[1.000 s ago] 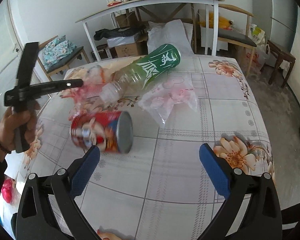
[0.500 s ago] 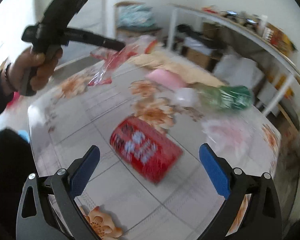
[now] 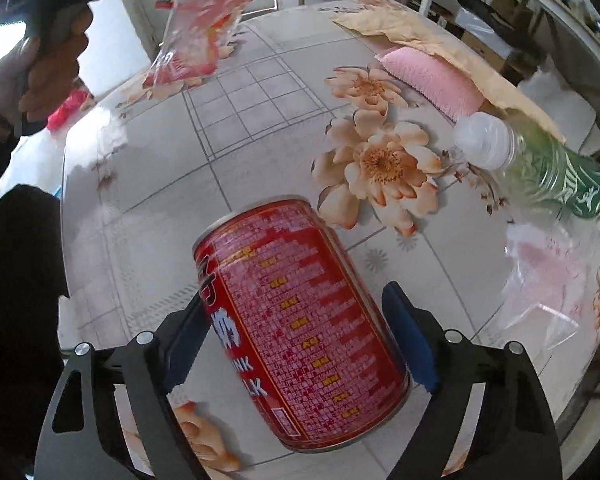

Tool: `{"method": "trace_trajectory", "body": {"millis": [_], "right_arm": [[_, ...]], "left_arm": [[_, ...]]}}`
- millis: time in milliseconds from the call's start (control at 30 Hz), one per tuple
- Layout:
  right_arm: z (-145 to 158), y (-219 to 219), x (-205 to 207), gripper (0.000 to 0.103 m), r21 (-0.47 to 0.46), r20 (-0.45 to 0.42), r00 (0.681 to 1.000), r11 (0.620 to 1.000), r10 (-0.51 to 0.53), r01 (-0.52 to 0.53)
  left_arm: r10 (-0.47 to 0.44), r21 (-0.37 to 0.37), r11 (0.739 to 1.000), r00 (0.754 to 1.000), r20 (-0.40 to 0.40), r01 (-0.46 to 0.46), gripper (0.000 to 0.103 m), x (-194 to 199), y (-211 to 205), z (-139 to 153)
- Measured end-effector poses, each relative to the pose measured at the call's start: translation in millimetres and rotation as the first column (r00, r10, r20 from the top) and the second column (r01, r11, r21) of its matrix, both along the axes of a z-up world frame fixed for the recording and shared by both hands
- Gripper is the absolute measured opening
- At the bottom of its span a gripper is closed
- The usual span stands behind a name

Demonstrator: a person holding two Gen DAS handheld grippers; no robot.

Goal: Collect trash
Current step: 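Grasp the pink-printed plastic bag with the left gripper while the right gripper grasps the red can, then carry the plastic bag and the red can with both grippers to the blue wastebasket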

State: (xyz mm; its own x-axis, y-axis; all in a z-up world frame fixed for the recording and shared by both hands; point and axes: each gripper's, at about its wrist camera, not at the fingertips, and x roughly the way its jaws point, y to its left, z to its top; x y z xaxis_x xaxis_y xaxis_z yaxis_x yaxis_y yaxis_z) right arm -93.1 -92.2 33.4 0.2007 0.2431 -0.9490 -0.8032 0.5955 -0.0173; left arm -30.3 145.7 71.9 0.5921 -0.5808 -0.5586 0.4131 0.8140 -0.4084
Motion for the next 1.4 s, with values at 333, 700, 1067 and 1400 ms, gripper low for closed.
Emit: {"method": "trace_trajectory", "body": {"millis": [333, 700, 1067, 1400], "right_arm": [[4, 18, -30, 0.071, 0.018, 0.144, 0.986, 0.996, -0.089, 0.087], [45, 84, -66, 0.066, 0.085, 0.231, 0.972, 0.996, -0.047, 0.028], [49, 150, -90, 0.066, 0.110, 0.226, 0.973, 0.991, 0.047, -0.073], [67, 249, -168, 0.066, 0.168, 0.225, 0.946, 0.947, 0.233, -0.274]], "left_arm": [[0.022, -0.011, 1.000, 1.000, 0.015, -0.021, 0.004, -44, 21, 9], [0.250, 0.039, 0.967, 0.968, 0.034, -0.252, 0.004, -193, 135, 25], [0.612, 0.186, 0.789, 0.778, -0.145, -0.586, 0.004, -366, 273, -52], [0.730, 0.386, 0.680, 0.531, -0.430, -0.623, 0.006, -436, 312, -232]]}}
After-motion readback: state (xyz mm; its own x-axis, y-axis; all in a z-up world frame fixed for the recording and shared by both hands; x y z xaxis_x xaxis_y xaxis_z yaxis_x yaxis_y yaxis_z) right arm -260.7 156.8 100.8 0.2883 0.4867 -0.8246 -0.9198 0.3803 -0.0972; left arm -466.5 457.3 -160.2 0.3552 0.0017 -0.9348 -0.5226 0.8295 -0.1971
